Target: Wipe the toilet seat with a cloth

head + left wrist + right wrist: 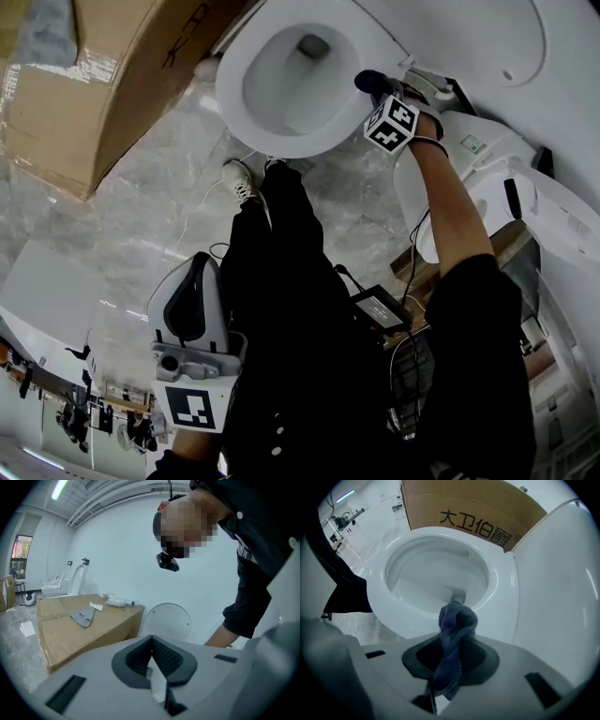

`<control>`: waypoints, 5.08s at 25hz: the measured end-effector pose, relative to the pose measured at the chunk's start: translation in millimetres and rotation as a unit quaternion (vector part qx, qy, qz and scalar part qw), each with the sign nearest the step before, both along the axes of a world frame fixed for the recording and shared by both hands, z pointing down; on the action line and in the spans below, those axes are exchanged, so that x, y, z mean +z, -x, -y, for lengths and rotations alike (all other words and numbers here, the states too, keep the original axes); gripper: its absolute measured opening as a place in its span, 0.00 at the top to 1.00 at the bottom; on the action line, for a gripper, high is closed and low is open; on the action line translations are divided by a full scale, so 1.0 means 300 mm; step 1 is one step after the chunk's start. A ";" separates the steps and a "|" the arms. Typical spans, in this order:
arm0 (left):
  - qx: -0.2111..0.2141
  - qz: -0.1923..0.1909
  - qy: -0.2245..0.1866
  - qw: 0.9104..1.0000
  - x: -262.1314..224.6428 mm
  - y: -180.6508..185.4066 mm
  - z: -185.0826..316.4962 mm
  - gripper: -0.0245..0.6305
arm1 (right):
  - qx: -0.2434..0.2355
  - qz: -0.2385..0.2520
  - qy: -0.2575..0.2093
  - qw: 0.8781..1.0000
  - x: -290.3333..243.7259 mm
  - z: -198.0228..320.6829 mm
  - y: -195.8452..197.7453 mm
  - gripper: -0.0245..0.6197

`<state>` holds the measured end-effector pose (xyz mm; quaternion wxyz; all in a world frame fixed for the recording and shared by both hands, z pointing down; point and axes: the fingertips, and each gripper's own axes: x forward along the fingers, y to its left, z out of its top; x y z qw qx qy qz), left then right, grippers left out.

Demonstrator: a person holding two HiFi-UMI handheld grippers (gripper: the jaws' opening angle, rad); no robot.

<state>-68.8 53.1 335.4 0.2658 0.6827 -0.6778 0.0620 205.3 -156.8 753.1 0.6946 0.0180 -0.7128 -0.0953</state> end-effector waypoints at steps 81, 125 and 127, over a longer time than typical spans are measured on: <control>-0.021 -0.004 -0.012 1.000 0.005 -0.008 -0.180 0.95 | -0.050 0.116 0.126 0.984 0.013 -0.807 0.385 0.83; -0.077 -0.010 0.004 0.997 0.041 0.084 -0.172 0.95 | -0.243 0.134 0.097 0.956 0.019 -0.796 0.757 0.82; -0.080 -0.010 0.004 0.997 0.042 0.091 -0.171 0.95 | -0.237 0.134 0.099 0.957 0.019 -0.789 0.773 0.82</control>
